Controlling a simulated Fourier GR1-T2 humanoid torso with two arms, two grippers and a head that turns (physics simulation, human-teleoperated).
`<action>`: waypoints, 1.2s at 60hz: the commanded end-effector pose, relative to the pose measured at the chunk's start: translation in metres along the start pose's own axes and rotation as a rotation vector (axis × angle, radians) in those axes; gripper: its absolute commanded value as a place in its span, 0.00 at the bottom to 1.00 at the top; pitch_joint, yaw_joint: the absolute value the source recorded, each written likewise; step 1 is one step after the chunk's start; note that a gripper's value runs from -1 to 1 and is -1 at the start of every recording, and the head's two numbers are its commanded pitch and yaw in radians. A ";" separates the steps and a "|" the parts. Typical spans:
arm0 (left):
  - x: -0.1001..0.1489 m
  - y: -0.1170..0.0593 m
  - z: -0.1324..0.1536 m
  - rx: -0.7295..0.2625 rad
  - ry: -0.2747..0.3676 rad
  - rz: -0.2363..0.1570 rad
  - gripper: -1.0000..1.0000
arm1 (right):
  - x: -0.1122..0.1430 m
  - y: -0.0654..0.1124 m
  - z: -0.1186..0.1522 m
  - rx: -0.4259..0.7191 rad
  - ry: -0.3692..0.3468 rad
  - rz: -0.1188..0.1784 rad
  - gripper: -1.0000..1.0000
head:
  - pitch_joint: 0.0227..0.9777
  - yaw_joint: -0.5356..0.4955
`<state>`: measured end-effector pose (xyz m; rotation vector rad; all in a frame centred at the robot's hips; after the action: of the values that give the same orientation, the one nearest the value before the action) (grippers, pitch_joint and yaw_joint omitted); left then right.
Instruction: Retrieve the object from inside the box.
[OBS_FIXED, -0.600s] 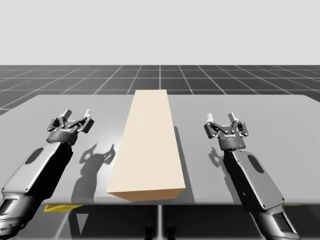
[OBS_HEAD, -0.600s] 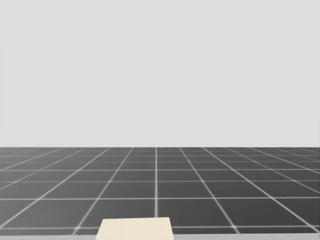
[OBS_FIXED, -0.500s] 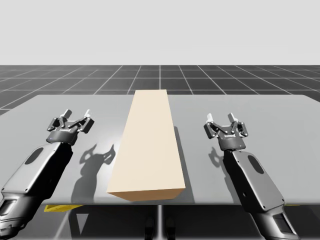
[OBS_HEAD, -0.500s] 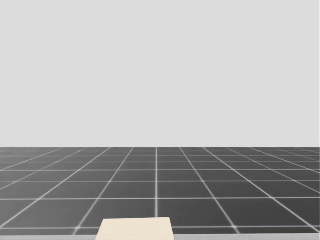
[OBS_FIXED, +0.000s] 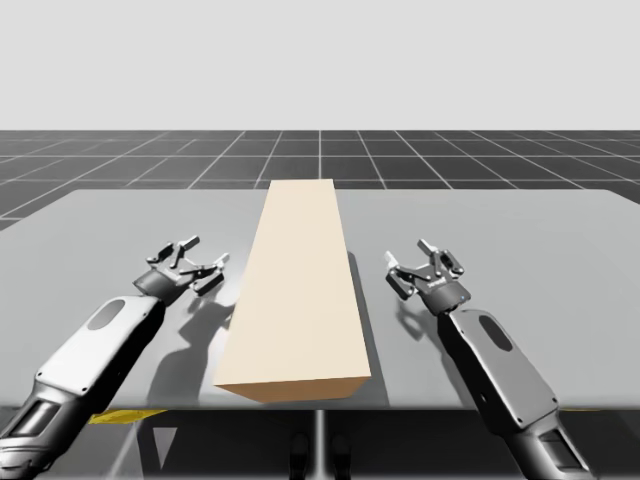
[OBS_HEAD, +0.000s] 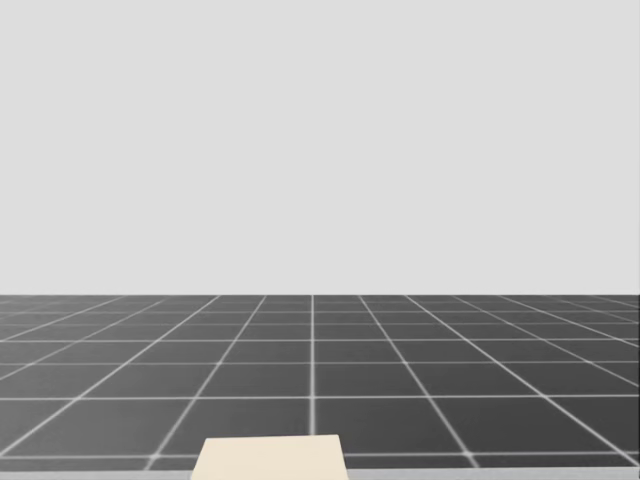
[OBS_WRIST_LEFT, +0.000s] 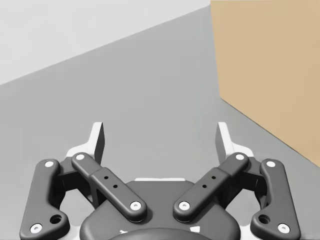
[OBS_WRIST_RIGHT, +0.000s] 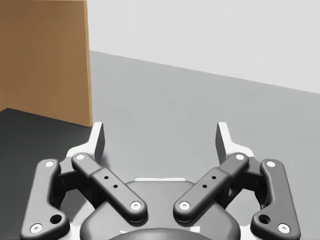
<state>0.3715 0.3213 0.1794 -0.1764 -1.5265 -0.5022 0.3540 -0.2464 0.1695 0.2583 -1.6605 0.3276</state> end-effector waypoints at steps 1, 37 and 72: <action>-0.010 -0.047 -0.001 -0.227 0.027 -0.090 0.00 | -0.006 0.024 0.004 0.164 -0.004 0.039 0.00 | 0.00 0.50; -0.015 -0.089 -0.001 -0.397 0.041 -0.145 0.00 | -0.018 0.104 0.015 0.550 -0.067 0.018 0.00 | 0.03 0.48; -0.015 -0.088 -0.001 -0.408 0.039 -0.163 0.00 | -0.048 0.167 -0.025 0.700 0.031 -0.033 0.00 | 0.09 0.46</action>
<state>0.3394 0.2501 0.1530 -0.3419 -1.4051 -0.9345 0.3176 -0.1022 0.1208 0.7683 -1.4901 0.8653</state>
